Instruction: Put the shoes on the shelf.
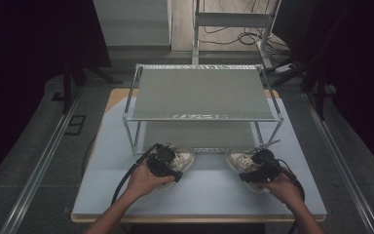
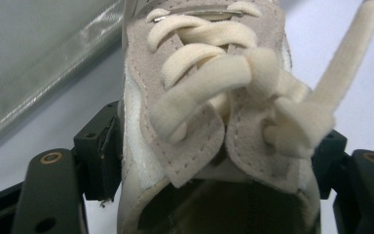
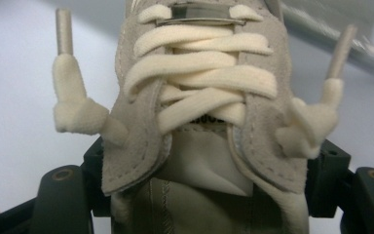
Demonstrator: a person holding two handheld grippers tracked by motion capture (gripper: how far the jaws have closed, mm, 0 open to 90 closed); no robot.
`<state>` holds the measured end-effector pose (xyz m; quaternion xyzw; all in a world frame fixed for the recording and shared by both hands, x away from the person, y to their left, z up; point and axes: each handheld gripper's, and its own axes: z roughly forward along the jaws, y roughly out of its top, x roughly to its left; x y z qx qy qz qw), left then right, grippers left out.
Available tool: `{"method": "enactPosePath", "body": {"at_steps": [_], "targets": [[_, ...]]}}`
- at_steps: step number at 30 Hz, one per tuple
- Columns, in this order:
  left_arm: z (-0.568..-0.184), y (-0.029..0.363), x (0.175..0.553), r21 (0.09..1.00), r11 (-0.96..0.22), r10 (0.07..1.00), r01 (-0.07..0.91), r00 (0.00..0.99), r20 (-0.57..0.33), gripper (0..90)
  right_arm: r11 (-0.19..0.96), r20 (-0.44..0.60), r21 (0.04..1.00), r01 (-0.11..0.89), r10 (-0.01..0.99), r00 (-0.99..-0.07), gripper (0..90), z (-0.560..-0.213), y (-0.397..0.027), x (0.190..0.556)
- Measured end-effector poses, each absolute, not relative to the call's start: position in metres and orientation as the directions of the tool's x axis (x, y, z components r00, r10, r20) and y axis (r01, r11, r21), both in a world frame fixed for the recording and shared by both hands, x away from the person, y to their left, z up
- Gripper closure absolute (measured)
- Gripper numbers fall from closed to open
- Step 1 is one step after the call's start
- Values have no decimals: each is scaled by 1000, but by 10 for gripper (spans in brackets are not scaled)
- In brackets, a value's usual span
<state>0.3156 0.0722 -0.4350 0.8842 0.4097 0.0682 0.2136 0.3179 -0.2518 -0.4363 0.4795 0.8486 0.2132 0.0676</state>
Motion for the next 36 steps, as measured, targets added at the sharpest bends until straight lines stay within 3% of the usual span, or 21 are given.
{"method": "enactPosePath", "body": {"at_steps": [26, 32, 36], "targets": [[-433, 41, 350, 426, -447, 834, 787, 539, -120, 265, 383, 65, 424, 821, 891, -449, 278, -438, -174, 352], [-434, 45, 360, 403, -512, 811, 758, 582, -63, 264, 370, 51, 421, 828, 902, -429, 278, -440, -167, 358], [-435, 41, 362, 394, -486, 832, 780, 550, -64, 263, 352, 54, 419, 837, 911, -410, 277, -441, -163, 360]]}}
